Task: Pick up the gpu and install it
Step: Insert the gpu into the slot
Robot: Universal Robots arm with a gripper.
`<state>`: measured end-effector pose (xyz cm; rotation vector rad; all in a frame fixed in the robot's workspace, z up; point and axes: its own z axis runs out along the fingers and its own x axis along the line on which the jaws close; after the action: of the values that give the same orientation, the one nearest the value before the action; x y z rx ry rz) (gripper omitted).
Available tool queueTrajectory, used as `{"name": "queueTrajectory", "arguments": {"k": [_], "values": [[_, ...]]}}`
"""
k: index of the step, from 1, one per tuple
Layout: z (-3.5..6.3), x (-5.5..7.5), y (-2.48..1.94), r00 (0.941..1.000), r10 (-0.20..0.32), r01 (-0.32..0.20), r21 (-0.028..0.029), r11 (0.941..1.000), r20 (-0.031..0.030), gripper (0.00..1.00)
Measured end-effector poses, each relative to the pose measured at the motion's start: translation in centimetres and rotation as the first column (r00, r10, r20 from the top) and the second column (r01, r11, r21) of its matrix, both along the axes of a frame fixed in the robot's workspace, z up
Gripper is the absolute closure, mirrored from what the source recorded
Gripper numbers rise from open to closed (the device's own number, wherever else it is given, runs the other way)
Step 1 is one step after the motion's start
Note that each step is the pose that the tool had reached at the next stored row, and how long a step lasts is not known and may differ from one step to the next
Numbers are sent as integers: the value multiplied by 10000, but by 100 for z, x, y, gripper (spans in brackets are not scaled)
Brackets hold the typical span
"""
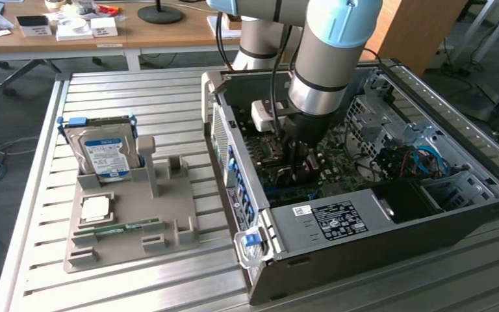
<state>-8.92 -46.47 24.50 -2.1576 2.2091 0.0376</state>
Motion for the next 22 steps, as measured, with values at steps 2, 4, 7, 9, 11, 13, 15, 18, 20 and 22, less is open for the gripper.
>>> {"name": "queueTrajectory", "arguments": {"k": [2, 4, 7, 9, 11, 13, 15, 18, 20, 22], "values": [[0, 0, 0, 10000, 0, 0, 0, 10000, 0, 43], [0, 0, 0, 10000, 0, 0, -1, 10000, 0, 37], [0, 0, 0, 10000, 0, 0, -1, 10000, 0, 31], [0, 0, 0, 10000, 0, 0, -1, 10000, 0, 31], [8, 0, -1, 10000, 0, 0, -5, 10000, -2, 31], [30, 0, 0, 10000, 0, 0, -1, 10000, 0, 31], [59, 0, 0, 10000, -1, 1, -1, 10000, 0, 31], [116, 0, 0, 10000, 0, 0, -1, 10000, 0, 31], [163, 0, 0, 10000, 0, 0, -1, 10000, 0, 31], [205, 0, 0, 10000, -1, 1, -2, 10000, 0, 31]]}}
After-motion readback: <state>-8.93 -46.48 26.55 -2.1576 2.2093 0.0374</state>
